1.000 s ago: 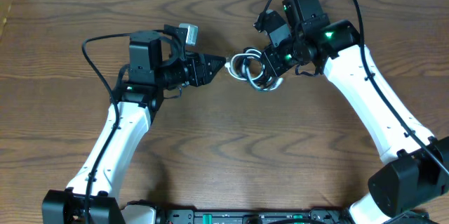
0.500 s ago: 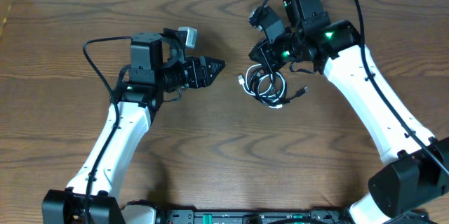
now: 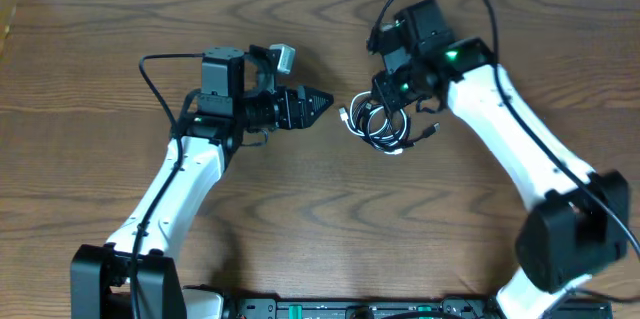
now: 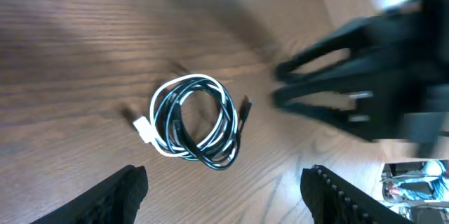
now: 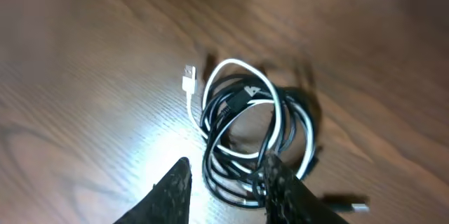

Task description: Untangle cables

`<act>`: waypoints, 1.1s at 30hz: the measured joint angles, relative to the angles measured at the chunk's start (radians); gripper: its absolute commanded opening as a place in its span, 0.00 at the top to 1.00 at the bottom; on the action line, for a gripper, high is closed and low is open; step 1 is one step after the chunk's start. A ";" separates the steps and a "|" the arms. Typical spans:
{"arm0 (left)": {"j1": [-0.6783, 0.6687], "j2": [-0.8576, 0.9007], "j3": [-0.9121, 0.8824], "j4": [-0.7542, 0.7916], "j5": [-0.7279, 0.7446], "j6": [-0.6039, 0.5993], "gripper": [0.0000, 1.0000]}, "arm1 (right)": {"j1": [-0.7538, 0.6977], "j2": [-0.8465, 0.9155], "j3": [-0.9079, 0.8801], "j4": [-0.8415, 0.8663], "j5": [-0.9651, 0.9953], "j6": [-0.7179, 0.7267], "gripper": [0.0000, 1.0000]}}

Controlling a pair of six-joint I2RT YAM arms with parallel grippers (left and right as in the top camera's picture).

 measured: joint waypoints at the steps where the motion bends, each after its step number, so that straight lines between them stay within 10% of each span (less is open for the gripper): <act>1: -0.003 0.000 0.000 0.000 0.003 0.000 0.26 | 0.000 0.032 -0.008 0.009 -0.003 -0.011 0.71; 13: -0.003 0.000 0.000 -0.003 0.074 0.000 0.26 | -0.014 0.223 -0.015 0.250 -0.014 -0.096 0.76; 17: -0.003 0.000 0.000 -0.004 0.075 0.000 0.26 | -0.043 0.227 -0.015 0.225 -0.015 -0.104 0.99; 24: -0.003 0.000 0.000 -0.012 0.074 0.000 0.26 | -0.060 0.219 -0.015 0.167 -0.128 -0.107 0.99; 33: -0.003 0.000 0.000 -0.037 0.075 0.005 0.26 | -0.060 -0.358 0.016 0.121 -0.241 -0.075 0.90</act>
